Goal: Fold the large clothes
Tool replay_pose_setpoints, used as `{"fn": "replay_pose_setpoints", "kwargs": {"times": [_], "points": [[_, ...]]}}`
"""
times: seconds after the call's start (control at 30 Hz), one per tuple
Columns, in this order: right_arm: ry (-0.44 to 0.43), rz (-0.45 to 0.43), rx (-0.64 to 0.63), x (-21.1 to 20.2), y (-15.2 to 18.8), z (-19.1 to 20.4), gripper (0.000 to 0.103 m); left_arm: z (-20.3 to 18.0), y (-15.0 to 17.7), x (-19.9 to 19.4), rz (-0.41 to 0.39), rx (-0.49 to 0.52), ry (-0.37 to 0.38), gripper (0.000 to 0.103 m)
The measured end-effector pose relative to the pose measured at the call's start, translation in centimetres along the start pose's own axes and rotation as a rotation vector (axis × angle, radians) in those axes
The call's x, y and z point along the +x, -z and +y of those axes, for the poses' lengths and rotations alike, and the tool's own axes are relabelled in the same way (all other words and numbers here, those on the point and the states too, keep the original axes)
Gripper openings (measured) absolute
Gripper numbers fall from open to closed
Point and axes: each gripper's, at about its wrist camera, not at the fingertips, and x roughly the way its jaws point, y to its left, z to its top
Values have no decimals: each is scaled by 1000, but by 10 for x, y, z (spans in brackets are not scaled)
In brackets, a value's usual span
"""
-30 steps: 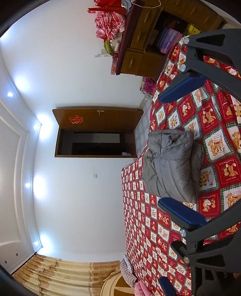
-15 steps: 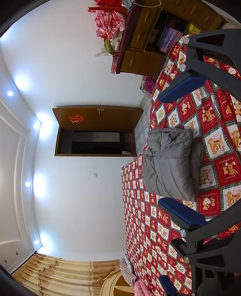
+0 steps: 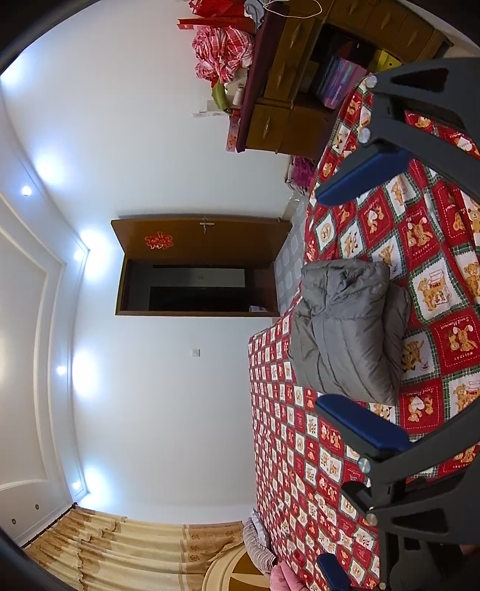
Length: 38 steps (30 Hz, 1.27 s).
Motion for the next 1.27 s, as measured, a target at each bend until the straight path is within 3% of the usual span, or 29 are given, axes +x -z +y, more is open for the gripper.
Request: {"fn": "replay_pose_setpoints", "kwargs": {"times": [0.8,1.1,1.27], "points": [[12,2,12,-1,2,2,103,2,0,7,3,5,-42,102],[19,15,15,-1,3,4,103,9,1,17,41,-36,36,102],[16,30,17,3,6,5,103,12,3,24,67,-36,31,102]]}}
